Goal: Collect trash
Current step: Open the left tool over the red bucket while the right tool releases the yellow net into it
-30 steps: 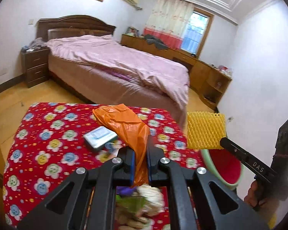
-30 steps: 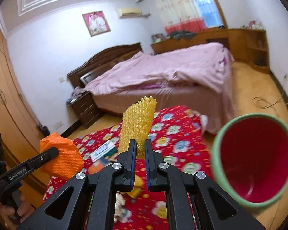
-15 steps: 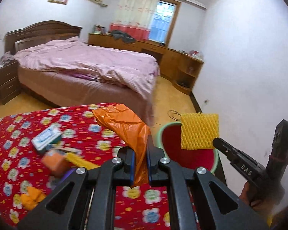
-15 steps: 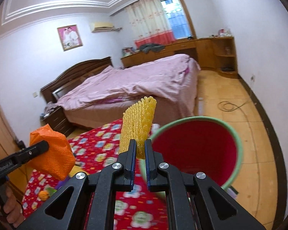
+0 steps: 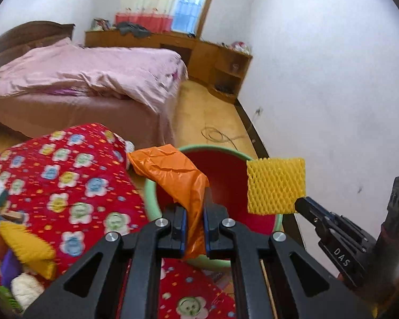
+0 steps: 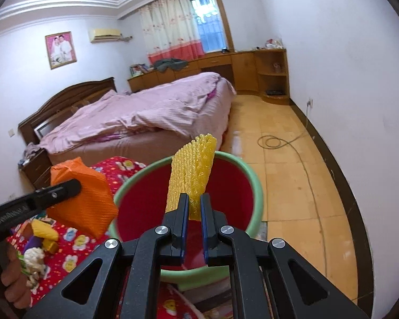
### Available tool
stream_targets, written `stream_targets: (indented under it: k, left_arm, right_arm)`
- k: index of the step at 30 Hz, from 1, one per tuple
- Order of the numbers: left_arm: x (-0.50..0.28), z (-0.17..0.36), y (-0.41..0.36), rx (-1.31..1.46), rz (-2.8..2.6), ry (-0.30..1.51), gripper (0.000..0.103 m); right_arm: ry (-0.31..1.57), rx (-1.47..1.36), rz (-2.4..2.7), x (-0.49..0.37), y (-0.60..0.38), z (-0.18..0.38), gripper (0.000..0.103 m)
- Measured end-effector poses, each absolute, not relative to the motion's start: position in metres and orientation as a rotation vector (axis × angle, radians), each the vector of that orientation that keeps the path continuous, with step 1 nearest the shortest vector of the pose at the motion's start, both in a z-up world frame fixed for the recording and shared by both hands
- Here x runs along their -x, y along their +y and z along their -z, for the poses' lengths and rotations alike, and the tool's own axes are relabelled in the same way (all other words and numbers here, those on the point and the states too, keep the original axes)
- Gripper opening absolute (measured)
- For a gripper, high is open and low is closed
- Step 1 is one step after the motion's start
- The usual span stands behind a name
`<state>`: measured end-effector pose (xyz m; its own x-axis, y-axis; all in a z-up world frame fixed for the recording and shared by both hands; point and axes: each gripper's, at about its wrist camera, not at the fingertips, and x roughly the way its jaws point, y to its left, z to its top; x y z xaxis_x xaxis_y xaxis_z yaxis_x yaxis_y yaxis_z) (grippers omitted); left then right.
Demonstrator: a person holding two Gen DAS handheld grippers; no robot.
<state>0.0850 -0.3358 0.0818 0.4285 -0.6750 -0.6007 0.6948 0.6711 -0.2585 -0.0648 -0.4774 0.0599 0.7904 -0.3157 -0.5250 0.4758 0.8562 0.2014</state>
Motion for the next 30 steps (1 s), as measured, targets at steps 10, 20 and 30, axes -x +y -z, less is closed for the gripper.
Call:
stream_targets:
  k: [10,20,30]
  left_arm:
    - [-0.095,-0.042,-0.364,-0.086,0.874,0.826,0.021]
    - [-0.098,-0.040,-0.353,-0.041,0.820,0.849,0.038]
    - [-0.089,-0.053,-0.325,-0.028,0.803,0.829,0.038]
  right_arm:
    - [0.557,-0.407,0.424,0.055,-0.503,-0.032,0.012]
    - [0.554,-0.449,0.415,0.058,-0.505,-0.029,0.022]
    - [0.529,-0.436,0.396,0.067,-0.489,-0.044,0.024]
